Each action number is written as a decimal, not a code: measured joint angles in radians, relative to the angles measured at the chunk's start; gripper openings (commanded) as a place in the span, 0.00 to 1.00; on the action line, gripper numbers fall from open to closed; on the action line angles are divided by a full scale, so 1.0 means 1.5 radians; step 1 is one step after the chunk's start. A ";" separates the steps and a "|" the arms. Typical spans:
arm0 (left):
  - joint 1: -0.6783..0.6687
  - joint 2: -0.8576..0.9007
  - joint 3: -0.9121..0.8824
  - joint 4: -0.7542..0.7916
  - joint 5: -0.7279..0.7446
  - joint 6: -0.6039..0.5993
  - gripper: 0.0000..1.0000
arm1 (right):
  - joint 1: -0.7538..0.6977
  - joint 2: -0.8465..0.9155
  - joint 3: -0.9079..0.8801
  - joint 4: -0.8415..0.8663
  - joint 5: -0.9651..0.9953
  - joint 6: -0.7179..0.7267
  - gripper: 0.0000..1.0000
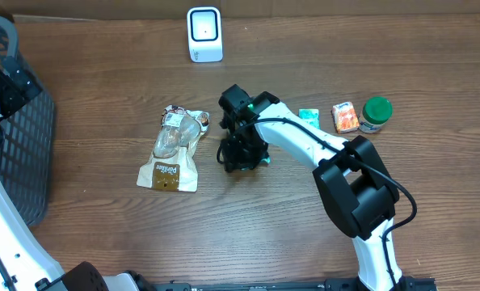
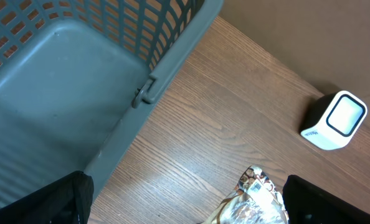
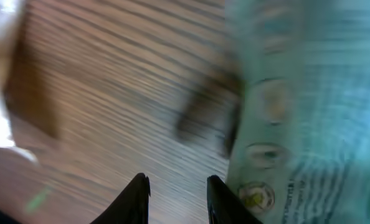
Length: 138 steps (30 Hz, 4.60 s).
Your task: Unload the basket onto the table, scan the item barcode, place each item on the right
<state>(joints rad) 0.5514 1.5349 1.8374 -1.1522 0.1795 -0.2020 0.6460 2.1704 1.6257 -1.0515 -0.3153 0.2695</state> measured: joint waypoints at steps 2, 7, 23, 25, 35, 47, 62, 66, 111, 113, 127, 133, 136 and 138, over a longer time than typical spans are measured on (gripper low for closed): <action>0.000 0.000 0.000 0.000 0.000 0.000 1.00 | -0.007 0.000 0.000 -0.015 0.015 0.005 0.29; 0.000 0.000 0.000 0.000 0.000 0.000 0.99 | -0.041 0.000 0.000 -0.067 0.054 0.001 0.31; 0.000 0.000 0.000 0.000 0.000 0.000 0.99 | -0.152 -0.057 0.086 -0.109 -0.007 -0.141 0.52; 0.000 0.000 0.000 0.000 0.000 0.000 1.00 | -0.186 -0.069 0.088 -0.101 -0.006 -0.144 0.53; 0.000 0.000 0.000 0.000 0.000 0.000 0.99 | -0.254 -0.067 0.042 -0.039 -0.056 -0.167 0.53; 0.000 0.000 0.000 0.000 0.000 0.000 0.99 | -0.249 -0.064 -0.051 0.083 -0.090 -0.175 0.53; 0.000 0.000 0.000 0.000 0.000 0.000 1.00 | -0.247 -0.057 -0.172 0.254 -0.167 -0.107 0.43; 0.000 0.000 0.000 0.000 0.000 0.000 1.00 | -0.237 -0.057 -0.178 0.289 -0.174 -0.071 0.42; 0.000 0.000 0.000 0.000 0.000 0.000 1.00 | -0.256 -0.449 -0.193 0.208 -0.348 0.016 0.04; 0.000 0.000 0.000 0.000 0.000 0.000 1.00 | -0.256 -0.449 -0.193 0.201 -0.348 0.020 0.04; 0.000 0.000 0.000 0.000 -0.001 0.000 1.00 | -0.186 -0.264 0.302 -0.112 -0.054 0.048 0.04; 0.000 0.000 0.000 0.000 0.000 0.000 1.00 | -0.113 -0.068 0.557 -0.068 0.181 -0.031 0.04; 0.000 0.000 0.000 0.000 0.000 0.000 1.00 | -0.079 0.008 0.561 0.058 0.336 -0.112 0.04; 0.000 0.000 0.000 0.000 0.000 0.000 0.99 | -0.062 0.051 0.559 0.149 0.419 -0.176 0.04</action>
<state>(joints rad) 0.5514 1.5352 1.8374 -1.1526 0.1795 -0.2020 0.5537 2.2467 2.4649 -0.8280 0.3126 0.0048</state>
